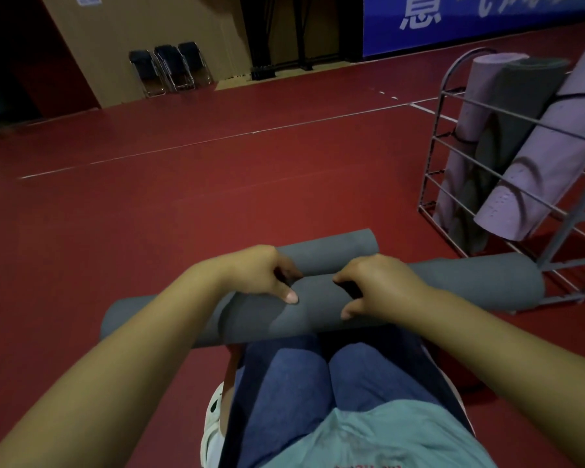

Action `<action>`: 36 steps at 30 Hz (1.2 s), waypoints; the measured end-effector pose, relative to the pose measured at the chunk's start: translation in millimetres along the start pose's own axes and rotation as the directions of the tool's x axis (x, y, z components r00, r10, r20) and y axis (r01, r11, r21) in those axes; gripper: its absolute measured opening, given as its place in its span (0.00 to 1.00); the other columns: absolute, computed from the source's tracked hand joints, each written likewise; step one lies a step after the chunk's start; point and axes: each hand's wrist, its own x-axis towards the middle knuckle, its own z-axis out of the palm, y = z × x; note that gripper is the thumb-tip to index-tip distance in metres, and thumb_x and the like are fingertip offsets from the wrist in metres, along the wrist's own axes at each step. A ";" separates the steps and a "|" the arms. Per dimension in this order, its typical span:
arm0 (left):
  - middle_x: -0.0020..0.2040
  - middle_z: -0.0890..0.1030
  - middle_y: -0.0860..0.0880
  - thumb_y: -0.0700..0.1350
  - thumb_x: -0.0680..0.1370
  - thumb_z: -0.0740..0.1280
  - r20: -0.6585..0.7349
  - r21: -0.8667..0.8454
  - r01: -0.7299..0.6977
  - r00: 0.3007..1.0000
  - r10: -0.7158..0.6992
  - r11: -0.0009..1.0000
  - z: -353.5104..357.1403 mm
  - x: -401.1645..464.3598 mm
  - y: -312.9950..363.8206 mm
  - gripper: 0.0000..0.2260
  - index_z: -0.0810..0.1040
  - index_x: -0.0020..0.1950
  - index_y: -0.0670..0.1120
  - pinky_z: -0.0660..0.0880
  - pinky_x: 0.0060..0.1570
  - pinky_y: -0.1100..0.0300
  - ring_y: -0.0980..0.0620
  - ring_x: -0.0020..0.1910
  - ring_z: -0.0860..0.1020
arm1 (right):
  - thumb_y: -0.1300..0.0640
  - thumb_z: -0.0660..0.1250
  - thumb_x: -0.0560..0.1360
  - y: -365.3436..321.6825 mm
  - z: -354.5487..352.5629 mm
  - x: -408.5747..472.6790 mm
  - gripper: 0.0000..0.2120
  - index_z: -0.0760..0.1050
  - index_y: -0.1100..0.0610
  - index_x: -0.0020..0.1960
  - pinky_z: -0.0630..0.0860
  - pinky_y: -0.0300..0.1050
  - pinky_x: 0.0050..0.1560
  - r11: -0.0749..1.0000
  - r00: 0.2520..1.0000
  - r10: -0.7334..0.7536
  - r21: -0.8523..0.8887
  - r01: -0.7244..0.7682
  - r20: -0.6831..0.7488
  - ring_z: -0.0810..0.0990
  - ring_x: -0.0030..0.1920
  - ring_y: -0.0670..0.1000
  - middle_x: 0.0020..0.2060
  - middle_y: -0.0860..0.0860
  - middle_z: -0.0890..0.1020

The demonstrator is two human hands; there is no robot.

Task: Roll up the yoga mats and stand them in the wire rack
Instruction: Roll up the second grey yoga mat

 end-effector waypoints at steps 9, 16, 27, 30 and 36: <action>0.63 0.75 0.50 0.60 0.68 0.73 -0.202 0.367 -0.012 0.975 0.092 0.930 21.9 -25.9 4.3 0.33 0.70 0.71 0.50 0.70 0.57 0.59 0.50 0.61 0.73 | 0.46 0.77 0.66 13.9 -23.5 27.8 0.30 0.76 0.54 0.65 0.71 0.37 0.55 0.987 0.991 -0.024 0.162 0.002 0.132 0.77 0.59 0.48 0.60 0.47 0.80; 0.61 0.76 0.48 0.55 0.69 0.74 -0.217 0.402 0.031 0.974 0.062 0.915 23.0 -12.6 0.4 0.31 0.70 0.70 0.51 0.71 0.54 0.56 0.47 0.59 0.74 | 0.45 0.75 0.67 22.3 -30.9 42.8 0.27 0.77 0.53 0.63 0.73 0.42 0.57 0.983 0.981 -0.048 0.186 0.012 0.190 0.78 0.56 0.48 0.59 0.47 0.80; 0.59 0.80 0.53 0.53 0.66 0.77 -0.067 0.193 0.012 0.998 0.001 0.981 -7.9 12.0 -11.6 0.28 0.76 0.65 0.51 0.68 0.50 0.63 0.54 0.53 0.76 | 0.45 0.71 0.71 14.0 -0.6 18.1 0.31 0.68 0.53 0.70 0.71 0.49 0.62 0.998 0.997 -0.060 0.010 0.061 -0.044 0.71 0.65 0.52 0.66 0.50 0.72; 0.57 0.80 0.54 0.51 0.67 0.77 -0.021 0.137 0.022 1.000 -0.020 0.990 -13.6 16.9 -14.3 0.27 0.76 0.65 0.51 0.68 0.51 0.64 0.56 0.51 0.76 | 0.46 0.72 0.70 11.2 9.1 18.5 0.33 0.65 0.54 0.71 0.70 0.50 0.62 0.998 0.996 -0.055 -0.027 0.054 -0.068 0.70 0.65 0.54 0.66 0.51 0.71; 0.67 0.75 0.50 0.51 0.73 0.72 -0.055 0.245 0.046 0.998 -0.034 0.968 -11.1 15.6 -15.4 0.29 0.68 0.73 0.50 0.68 0.61 0.59 0.49 0.64 0.73 | 0.46 0.73 0.69 15.8 -4.9 38.9 0.30 0.70 0.54 0.67 0.73 0.50 0.58 0.999 0.999 -0.042 -0.030 0.042 -0.024 0.73 0.62 0.55 0.63 0.53 0.75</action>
